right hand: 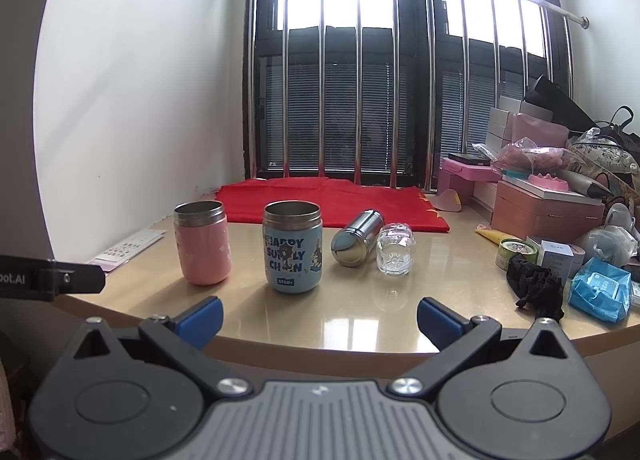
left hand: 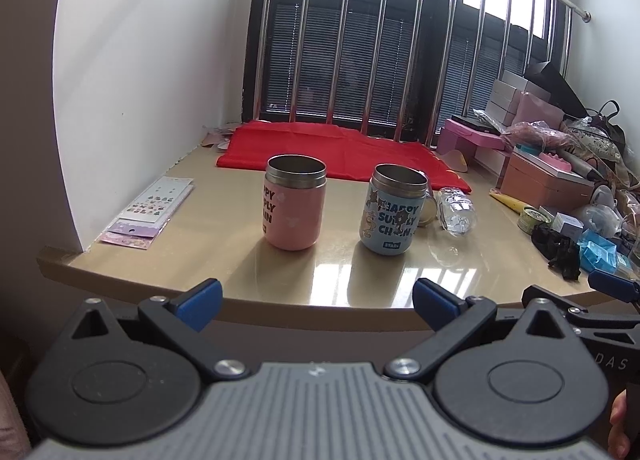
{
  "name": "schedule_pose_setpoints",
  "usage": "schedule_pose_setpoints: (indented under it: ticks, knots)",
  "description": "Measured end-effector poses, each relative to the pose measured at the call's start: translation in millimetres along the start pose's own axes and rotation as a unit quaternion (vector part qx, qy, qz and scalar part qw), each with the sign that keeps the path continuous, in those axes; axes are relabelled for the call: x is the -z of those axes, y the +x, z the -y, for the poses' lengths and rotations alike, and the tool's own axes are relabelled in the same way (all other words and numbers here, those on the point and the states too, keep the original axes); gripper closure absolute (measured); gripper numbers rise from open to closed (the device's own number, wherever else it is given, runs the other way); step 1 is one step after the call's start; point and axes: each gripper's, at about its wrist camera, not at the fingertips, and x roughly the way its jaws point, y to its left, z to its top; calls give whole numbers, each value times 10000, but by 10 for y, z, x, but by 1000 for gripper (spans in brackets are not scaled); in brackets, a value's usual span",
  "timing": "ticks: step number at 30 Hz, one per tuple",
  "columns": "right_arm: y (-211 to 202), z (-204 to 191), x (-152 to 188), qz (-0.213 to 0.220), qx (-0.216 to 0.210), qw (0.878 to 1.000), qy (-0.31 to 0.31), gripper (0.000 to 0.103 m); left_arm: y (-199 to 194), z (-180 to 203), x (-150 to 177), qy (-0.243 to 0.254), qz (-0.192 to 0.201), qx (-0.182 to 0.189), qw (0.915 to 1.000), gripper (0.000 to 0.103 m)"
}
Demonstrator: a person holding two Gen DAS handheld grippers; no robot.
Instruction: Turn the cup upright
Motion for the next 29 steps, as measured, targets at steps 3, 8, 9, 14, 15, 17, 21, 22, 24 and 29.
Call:
schedule_pose_setpoints:
  ticks: [3, 8, 9, 14, 15, 17, 21, 22, 24, 29]
  knots:
    - [4, 8, 6, -12, -7, 10000, 5, 0, 0, 4, 4, 2, -13, 19, 10000, 0]
    - [2, 5, 0, -2, -19, 10000, 3, 0, -7, -2, 3, -20, -5, 24, 10000, 0]
    - [3, 3, 0, -2, -15, 10000, 1, 0, -13, -3, 1, -21, -2, 19, 10000, 0]
    - [-7, -5, -13, 15, -21, 10000, -4, 0, -28, 1, -5, -29, 4, 13, 10000, 0]
    - [-8, -5, -14, 14, -25, 10000, -1, 0, -29, 1, -5, -32, 4, 11, 10000, 0]
    - [-10, -6, -15, 17, -25, 10000, -5, 0, -28, 1, -5, -30, -2, 11, 10000, 0]
    - [-22, -11, -23, 27, -38, 10000, -9, 0, -36, 1, -8, -34, 1, 15, 10000, 0]
    - [-22, -13, -23, 30, -32, 10000, -11, 0, -43, 1, -6, -42, 4, 21, 10000, 0]
    - [-25, -14, -30, 37, -27, 10000, -11, 0, -55, 1, -5, -60, 14, 28, 10000, 0]
    - [-34, -16, -36, 39, -20, 10000, -17, 0, -69, 3, -9, -77, -5, 126, 9999, 0]
